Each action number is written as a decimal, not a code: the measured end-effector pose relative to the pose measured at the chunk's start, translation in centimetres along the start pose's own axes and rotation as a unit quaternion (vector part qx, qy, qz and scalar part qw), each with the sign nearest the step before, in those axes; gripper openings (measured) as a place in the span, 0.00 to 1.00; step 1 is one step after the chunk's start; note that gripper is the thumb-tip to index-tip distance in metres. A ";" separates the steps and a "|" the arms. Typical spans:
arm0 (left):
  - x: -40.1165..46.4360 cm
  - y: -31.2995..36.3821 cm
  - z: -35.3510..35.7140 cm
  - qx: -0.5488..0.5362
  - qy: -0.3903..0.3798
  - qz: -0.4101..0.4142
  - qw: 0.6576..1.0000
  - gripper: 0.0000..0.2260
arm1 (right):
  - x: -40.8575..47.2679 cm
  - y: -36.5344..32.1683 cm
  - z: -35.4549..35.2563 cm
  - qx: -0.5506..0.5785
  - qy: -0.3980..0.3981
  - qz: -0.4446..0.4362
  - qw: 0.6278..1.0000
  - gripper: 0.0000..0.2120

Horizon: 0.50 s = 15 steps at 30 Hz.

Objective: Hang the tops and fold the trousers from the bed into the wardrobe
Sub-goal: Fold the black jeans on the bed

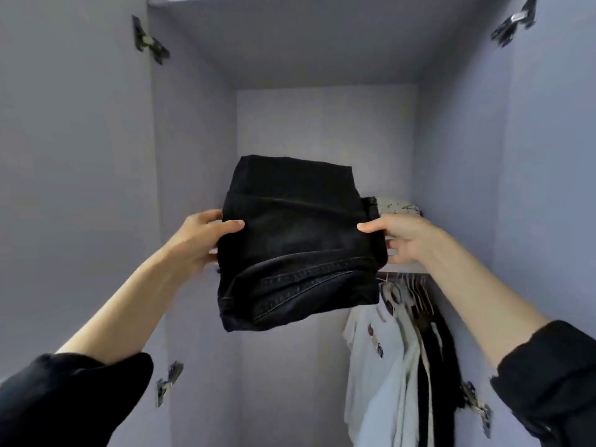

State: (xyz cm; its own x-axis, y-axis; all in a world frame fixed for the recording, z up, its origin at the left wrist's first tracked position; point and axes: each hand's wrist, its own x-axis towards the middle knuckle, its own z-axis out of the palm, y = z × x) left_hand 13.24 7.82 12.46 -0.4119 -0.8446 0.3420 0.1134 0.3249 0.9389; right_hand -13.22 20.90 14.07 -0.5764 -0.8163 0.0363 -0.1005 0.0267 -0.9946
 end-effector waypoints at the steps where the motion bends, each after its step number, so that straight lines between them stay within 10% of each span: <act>1: 1.6 0.7 0.7 -0.003 -0.010 0.009 1.000 0.11 | 0.8 -0.8 -0.7 0.000 0.012 -0.009 1.000 0.09; 15: 25.0 2.6 18.4 -0.049 -0.124 0.034 0.990 0.07 | 17.1 -8.5 -14.2 -0.045 0.178 -0.061 0.981 0.06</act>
State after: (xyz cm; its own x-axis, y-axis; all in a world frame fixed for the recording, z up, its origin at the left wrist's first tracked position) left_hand -13.38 -4.60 22.73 -0.6079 -0.6877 0.3968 0.2317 0.3244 0.9171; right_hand -33.76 14.90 24.51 -0.8006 -0.5639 0.2025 -0.2482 0.0045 -0.9687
